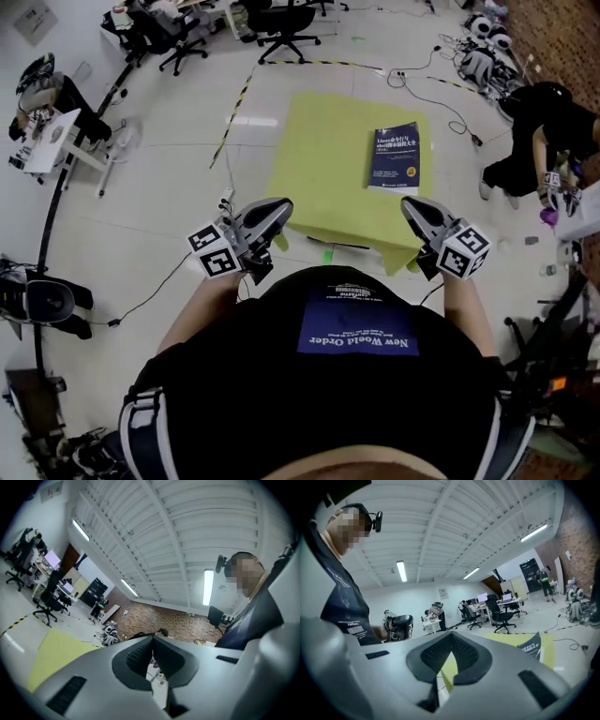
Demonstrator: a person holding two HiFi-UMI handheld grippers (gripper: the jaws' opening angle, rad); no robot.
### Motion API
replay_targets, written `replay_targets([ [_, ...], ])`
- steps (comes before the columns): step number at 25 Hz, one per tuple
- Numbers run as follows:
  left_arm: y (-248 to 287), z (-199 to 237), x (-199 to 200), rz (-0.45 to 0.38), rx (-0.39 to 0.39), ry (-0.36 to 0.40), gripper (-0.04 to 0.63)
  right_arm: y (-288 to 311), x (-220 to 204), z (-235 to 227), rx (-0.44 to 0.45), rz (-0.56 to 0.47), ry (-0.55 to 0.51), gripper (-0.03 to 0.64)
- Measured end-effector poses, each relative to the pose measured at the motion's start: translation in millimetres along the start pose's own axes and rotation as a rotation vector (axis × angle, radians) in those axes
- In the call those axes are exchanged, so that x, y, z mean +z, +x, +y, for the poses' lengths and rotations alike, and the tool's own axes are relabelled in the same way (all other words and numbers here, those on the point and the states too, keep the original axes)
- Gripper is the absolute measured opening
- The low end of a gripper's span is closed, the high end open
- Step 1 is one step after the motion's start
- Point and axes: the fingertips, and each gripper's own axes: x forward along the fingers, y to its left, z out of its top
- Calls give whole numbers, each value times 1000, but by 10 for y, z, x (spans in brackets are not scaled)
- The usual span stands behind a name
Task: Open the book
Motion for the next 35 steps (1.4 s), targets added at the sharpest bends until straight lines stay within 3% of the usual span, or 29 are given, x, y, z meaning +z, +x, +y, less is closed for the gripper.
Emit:
replay_targets([
  [6, 326, 204, 77, -2, 75, 17, 6, 414, 160, -474, 113, -7, 10, -12],
  [10, 302, 537, 204, 0, 87, 20, 6, 759, 86, -605, 128, 7, 32, -12],
  [15, 346, 1109, 316, 11, -14, 27, 6, 1208, 20, -817, 50, 16, 28, -12],
  [22, 387, 1939, 694, 94, -181, -2, 6, 1585, 436, -906, -168, -20, 16, -12],
  [23, 437, 2035, 720, 108, -198, -5, 6, 1602, 481, -960, -186, -30, 34, -4],
  [24, 497, 2113, 741, 119, -216, -15, 6, 1614, 523, -998, -195, -43, 60, 72],
  [27, 675, 2242, 762, 144, -263, -62, 6, 1628, 615, -1026, -218, -60, 114, 86],
  [32, 973, 2301, 684, 153, -268, -79, 6, 1561, 548, -1306, -238, -1, 107, 110],
  [35, 1173, 2301, 590, 155, -212, -63, 6, 1414, 438, -1646, -240, 17, 115, 126],
])
